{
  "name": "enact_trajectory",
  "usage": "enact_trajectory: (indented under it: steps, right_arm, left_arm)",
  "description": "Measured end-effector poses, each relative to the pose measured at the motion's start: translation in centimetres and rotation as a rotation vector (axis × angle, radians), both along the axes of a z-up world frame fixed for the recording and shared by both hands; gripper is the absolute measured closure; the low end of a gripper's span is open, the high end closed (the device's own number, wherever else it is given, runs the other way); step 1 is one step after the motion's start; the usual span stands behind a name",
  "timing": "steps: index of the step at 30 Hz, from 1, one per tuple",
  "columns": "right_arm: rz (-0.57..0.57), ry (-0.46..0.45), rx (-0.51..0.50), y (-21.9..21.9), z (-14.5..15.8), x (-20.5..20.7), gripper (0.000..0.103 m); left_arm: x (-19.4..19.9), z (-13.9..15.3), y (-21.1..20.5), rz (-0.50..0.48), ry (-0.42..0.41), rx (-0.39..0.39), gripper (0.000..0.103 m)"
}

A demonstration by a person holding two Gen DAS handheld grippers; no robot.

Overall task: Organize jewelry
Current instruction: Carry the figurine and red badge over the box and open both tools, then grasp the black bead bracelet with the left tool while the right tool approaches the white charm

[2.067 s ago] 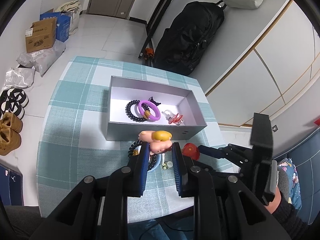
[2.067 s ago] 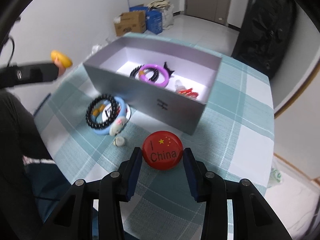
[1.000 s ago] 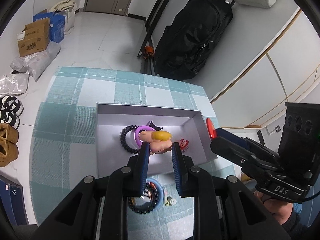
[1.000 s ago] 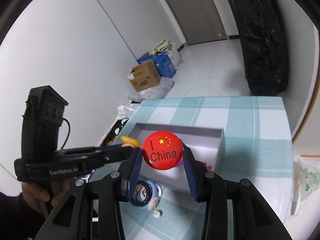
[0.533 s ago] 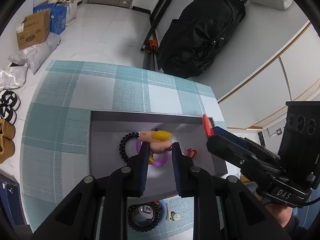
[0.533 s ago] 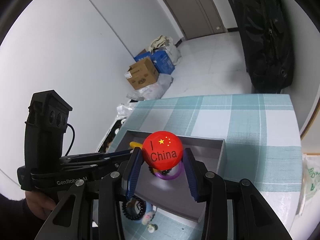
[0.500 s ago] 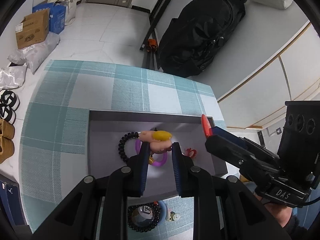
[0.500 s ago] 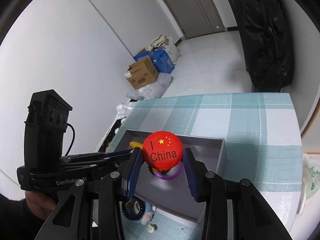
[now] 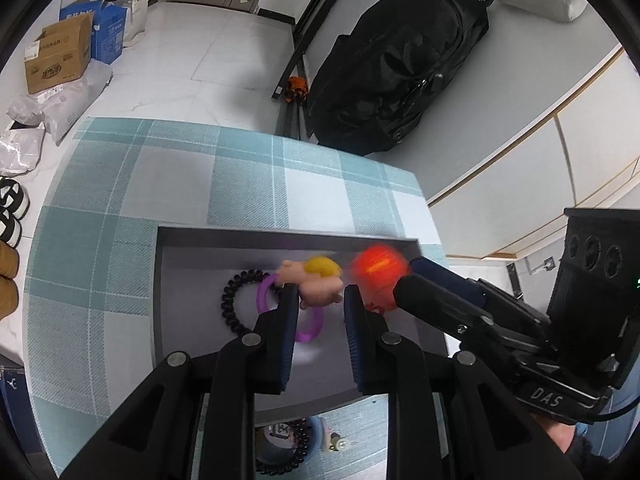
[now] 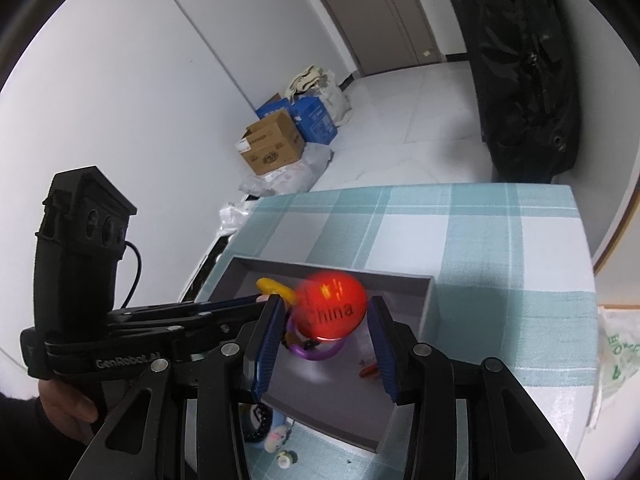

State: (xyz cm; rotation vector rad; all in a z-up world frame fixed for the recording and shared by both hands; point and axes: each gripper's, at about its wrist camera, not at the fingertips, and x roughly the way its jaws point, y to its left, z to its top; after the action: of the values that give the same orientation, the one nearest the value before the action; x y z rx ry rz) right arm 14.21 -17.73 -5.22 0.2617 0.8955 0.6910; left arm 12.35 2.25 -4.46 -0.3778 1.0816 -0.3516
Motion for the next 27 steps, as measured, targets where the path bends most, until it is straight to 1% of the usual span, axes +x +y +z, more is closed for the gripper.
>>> enact_trajectory:
  steps: [2, 3, 4, 5, 7, 10, 13, 18, 20, 22, 27]
  right_arm:
    - [-0.009, -0.002, 0.008, -0.4, 0.2, -0.1, 0.054]
    - [-0.015, -0.005, 0.011, -0.5, 0.3, -0.1, 0.050]
    - [-0.021, -0.007, 0.011, -0.7, 0.3, -0.1, 0.040]
    - [-0.031, -0.012, 0.014, -0.9, 0.5, -0.2, 0.036]
    - [-0.048, -0.027, 0.019, -1.4, 0.8, -0.4, 0.035]
    - [-0.074, -0.043, 0.022, -2.1, 1.3, -0.7, 0.025]
    - [-0.098, -0.060, 0.021, -2.8, 1.8, -1.4, 0.020]
    - [-0.100, -0.090, 0.004, -3.1, 2.3, -2.6, 0.015]
    - [-0.096, -0.115, -0.008, -3.1, 2.7, -3.2, 0.009]
    - [-0.095, -0.141, -0.015, -3.1, 3.0, -4.0, 0.006]
    - [-0.093, -0.171, -0.042, -3.0, 3.1, -5.5, 0.005]
  left_arm:
    - [-0.1, 0.4, -0.1, -0.007, -0.013, -0.009, 0.072]
    - [-0.3, 0.6, -0.1, -0.003, -0.025, -0.002, 0.056]
    - [-0.4, 0.8, 0.0, 0.003, -0.035, 0.006, 0.047]
    - [-0.6, 1.0, 0.1, 0.010, -0.048, 0.006, 0.045]
    - [-0.7, 1.3, 0.2, 0.007, -0.057, -0.008, 0.045]
    - [-1.3, 1.8, 0.5, 0.013, -0.079, -0.002, 0.045]
    - [-1.8, 2.2, 0.6, 0.017, -0.097, 0.010, 0.045]
    - [-3.2, 2.7, 0.5, 0.022, -0.136, 0.048, 0.044]
    - [-3.9, 3.0, 0.5, 0.026, -0.161, 0.063, 0.044]
    - [-4.4, 3.1, 0.5, 0.029, -0.171, 0.075, 0.043]
    - [-6.1, 3.2, 0.6, 0.043, -0.203, 0.114, 0.043]
